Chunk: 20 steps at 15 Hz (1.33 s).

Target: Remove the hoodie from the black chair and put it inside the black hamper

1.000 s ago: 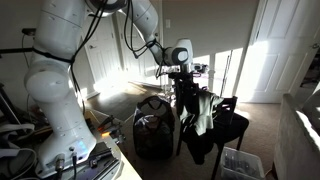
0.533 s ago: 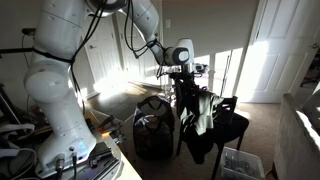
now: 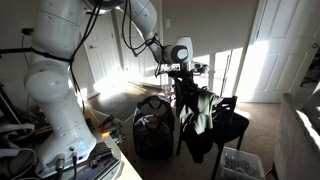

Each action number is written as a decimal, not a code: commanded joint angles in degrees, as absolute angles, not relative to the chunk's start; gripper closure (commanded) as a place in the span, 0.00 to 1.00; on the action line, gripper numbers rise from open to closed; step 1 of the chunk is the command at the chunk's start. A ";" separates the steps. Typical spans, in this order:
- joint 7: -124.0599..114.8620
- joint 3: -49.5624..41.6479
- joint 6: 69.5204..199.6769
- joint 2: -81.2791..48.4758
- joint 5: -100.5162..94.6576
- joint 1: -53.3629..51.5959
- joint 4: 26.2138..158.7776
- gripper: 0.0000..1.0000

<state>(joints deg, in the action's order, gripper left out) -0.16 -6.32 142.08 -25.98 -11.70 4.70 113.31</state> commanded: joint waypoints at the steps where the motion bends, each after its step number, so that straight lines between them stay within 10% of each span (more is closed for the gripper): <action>1: -1.07 -6.78 138.84 -13.25 -13.40 2.24 122.37 0.97; 20: -8.47 2.69 119.98 -2.54 -14.91 -3.41 108.88 0.96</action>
